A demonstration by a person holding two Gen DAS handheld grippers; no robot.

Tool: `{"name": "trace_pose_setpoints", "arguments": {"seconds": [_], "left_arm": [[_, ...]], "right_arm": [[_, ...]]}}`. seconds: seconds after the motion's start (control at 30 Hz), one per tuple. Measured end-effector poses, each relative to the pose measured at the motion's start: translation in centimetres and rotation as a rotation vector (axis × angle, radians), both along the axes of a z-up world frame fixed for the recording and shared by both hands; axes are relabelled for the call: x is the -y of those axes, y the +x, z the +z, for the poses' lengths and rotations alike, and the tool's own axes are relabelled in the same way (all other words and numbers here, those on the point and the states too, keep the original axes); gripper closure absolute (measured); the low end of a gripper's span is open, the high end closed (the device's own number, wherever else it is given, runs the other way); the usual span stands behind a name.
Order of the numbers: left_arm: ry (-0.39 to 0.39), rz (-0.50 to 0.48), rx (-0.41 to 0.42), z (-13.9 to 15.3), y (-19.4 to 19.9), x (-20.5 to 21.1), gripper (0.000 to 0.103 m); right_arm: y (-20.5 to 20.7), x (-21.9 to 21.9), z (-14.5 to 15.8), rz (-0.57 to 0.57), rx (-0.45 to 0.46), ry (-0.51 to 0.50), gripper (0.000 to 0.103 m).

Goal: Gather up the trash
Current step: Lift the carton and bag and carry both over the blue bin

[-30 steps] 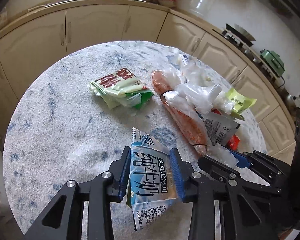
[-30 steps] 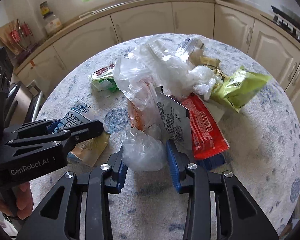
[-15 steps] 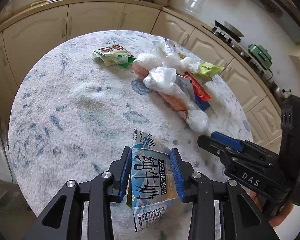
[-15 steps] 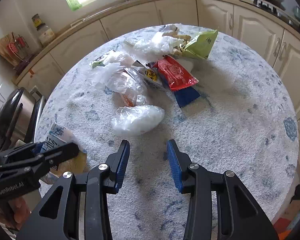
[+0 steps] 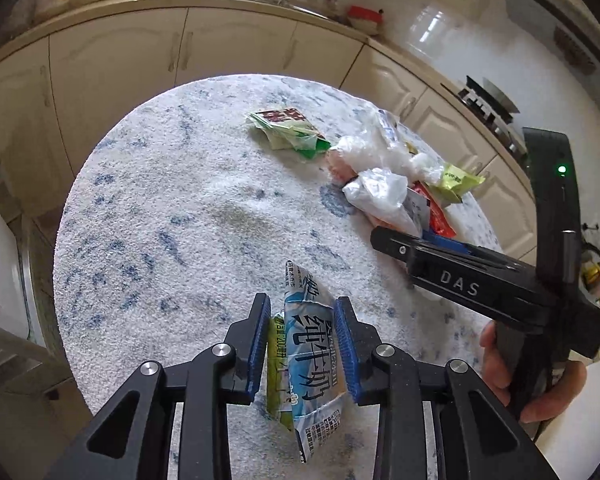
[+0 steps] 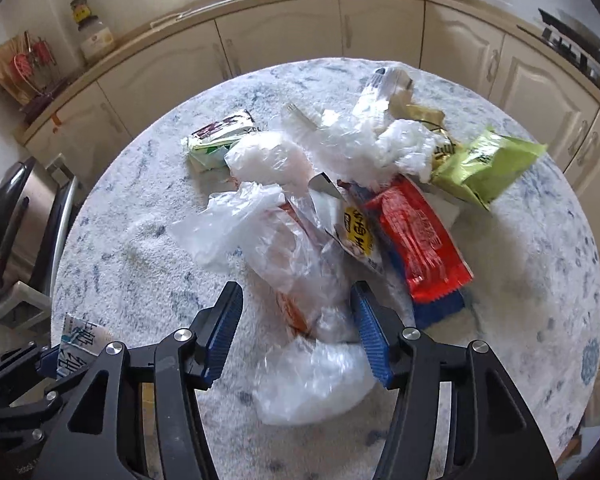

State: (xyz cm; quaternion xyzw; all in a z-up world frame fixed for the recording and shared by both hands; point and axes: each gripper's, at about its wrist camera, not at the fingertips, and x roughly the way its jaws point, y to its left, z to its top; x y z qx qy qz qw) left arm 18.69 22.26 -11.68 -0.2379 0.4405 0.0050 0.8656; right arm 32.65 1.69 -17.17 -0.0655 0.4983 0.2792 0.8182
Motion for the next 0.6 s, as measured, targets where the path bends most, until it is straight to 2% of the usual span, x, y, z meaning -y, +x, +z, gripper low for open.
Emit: {"name": "trace_pose_setpoints", "arguments": {"seconds": [0.03,0.07,0.1,0.17,0.27,0.43,0.53,0.6], "left_arm": [[-0.006,0.009,-0.002,-0.1,0.1,-0.3,0.075],[-0.014,0.017,-0.005,-0.3,0.2,-0.6,0.075],[-0.024,0.022,-0.011,-0.5,0.4,-0.8,0.075],[-0.034,0.019,-0.007,-0.7,0.2,-1.0,0.075],[-0.026,0.011,-0.003,-0.4,-0.5,-0.7,0.075],[-0.059,-0.032,-0.007,-0.6,-2.1,0.3,0.075],[-0.046,-0.027,-0.002,-0.5,-3.0,0.9,0.074],[-0.042,-0.014,-0.008,-0.6,-3.3,1.2,0.067]], "right_arm": [[0.4,-0.5,-0.4,-0.008,-0.002,-0.017,0.049],[0.4,-0.7,-0.4,-0.018,0.038,-0.031,0.063],[0.2,-0.8,-0.5,-0.024,0.049,-0.055,0.066],[-0.8,0.1,-0.4,-0.016,0.042,-0.031,0.071],[-3.2,2.3,-0.3,-0.022,0.009,0.008,0.072],[-8.3,6.3,0.1,-0.021,-0.04,0.043,0.073],[-11.4,8.1,0.2,-0.032,-0.02,0.02,0.071],[-12.4,8.5,0.2,-0.044,0.014,0.002,0.069]]}}
